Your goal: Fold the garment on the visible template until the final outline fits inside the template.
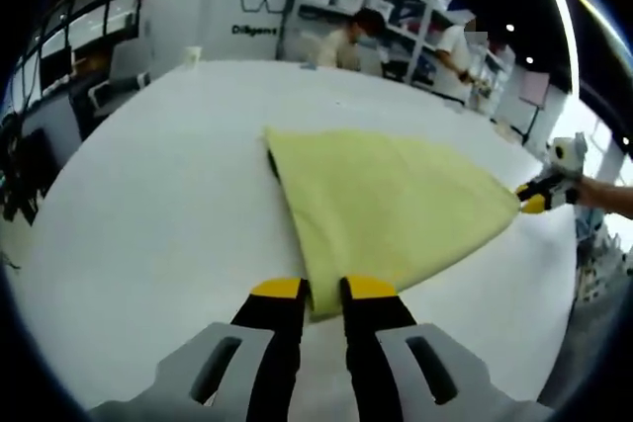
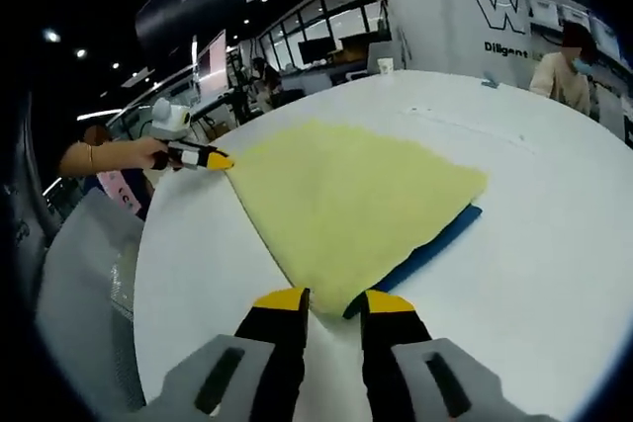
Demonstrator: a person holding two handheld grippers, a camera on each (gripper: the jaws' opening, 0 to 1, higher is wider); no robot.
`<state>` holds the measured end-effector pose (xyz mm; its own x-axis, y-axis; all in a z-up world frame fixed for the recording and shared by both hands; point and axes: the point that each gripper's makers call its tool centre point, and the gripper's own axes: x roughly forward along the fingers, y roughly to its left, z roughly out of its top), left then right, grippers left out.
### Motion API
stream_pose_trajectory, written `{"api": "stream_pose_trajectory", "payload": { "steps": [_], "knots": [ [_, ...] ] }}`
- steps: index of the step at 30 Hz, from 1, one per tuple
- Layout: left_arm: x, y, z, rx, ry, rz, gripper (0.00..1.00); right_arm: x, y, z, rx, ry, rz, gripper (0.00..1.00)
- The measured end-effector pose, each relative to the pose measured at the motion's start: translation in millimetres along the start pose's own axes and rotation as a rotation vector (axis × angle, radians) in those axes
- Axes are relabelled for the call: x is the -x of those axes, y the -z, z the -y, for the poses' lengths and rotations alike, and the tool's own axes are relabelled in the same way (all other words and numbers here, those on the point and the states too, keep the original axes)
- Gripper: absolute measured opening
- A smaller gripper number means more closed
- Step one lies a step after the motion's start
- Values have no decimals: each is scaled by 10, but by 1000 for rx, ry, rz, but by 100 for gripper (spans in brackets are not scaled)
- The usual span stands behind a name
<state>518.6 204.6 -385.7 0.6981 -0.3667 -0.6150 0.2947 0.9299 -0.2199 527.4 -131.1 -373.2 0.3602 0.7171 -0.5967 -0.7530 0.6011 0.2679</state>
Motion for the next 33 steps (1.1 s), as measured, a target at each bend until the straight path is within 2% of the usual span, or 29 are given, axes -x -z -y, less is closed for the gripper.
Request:
{"api": "stream_pose_trajectory", "payload": {
  "steps": [1,2,3,6,14,18,20,25,27,30,33],
  "knots": [
    [4,4,-5,4,0,-1,11,0,-9,-11,-30,-7,12,0],
    [10,7,-10,8,1,-1,10,0,2,-25,-72,-27,19,0],
    [19,13,-6,11,2,-1,9,4,22,-1,-95,-14,18,0],
    [52,28,6,33,20,1,6,20,78,11,-124,9,29,0],
    [95,44,87,30,44,-8,3,73,144,19,-179,48,76,0],
    [126,78,123,82,68,-6,3,129,176,-29,-228,59,103,0],
    [145,93,140,78,68,-10,3,170,215,-72,-249,63,119,0],
    [210,154,126,28,64,-32,3,221,295,-162,-260,76,118,0],
    [291,226,214,-44,63,-49,3,262,321,-231,-244,84,111,0],
    [335,293,229,-44,66,-54,3,291,415,-278,-209,90,87,0],
    [359,348,242,-34,61,-52,3,319,496,-325,-219,94,84,0]
  ]
}}
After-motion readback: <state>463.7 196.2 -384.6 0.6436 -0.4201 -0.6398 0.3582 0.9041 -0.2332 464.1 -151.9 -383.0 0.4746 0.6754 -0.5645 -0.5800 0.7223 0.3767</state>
